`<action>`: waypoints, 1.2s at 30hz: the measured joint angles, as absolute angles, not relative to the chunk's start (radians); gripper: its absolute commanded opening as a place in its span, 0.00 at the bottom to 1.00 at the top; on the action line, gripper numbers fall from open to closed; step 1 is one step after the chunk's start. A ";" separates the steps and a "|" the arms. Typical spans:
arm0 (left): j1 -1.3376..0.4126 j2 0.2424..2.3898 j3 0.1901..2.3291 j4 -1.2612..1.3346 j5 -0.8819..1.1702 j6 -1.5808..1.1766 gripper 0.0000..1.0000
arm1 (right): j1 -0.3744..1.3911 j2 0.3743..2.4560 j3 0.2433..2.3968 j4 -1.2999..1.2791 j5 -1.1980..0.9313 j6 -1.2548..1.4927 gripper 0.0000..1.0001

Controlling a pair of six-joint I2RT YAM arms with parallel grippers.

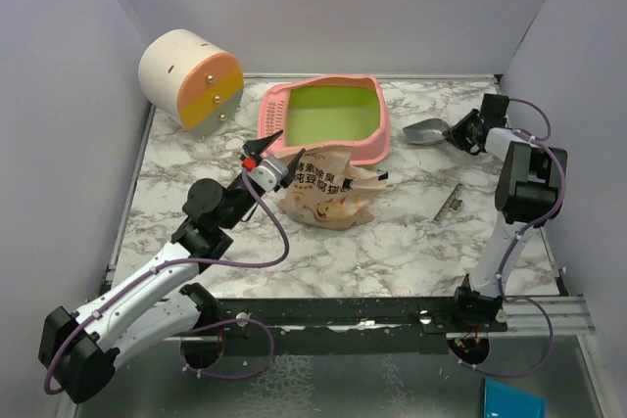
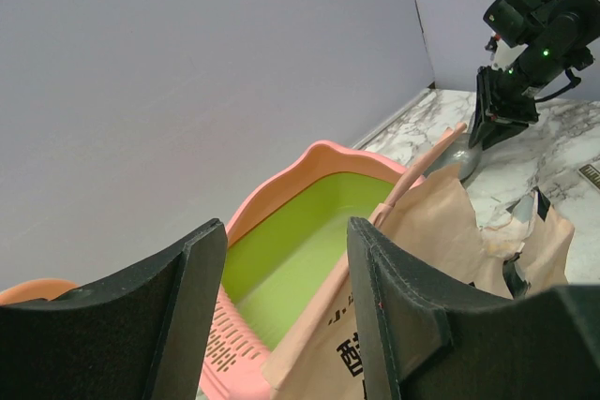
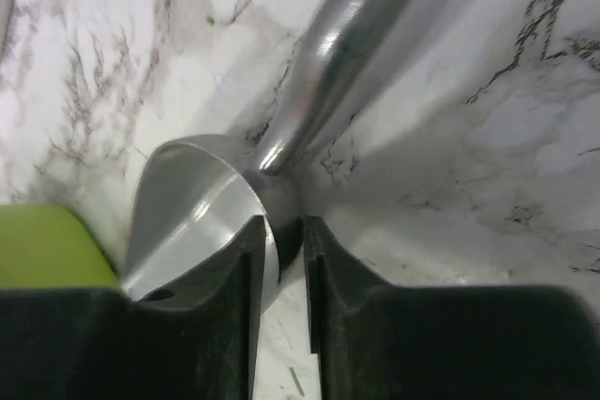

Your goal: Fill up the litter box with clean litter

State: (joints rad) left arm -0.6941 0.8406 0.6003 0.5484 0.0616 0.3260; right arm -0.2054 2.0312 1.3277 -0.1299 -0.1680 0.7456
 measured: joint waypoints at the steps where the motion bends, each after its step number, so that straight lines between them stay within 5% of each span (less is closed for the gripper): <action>1: -0.694 0.841 0.600 0.548 0.062 0.326 0.58 | -0.205 2.031 1.328 -0.130 -0.168 0.746 0.01; 8: -0.694 0.848 0.638 0.497 0.063 0.314 0.64 | -0.175 2.017 1.282 -0.126 -0.162 0.715 0.01; 23: -0.694 1.032 1.076 0.071 0.183 0.040 0.69 | -0.001 1.354 1.175 -0.144 -0.090 0.528 0.01; 36: -0.771 1.126 1.041 0.081 0.191 -0.200 0.68 | 0.467 1.151 1.177 -0.317 -0.025 0.464 0.01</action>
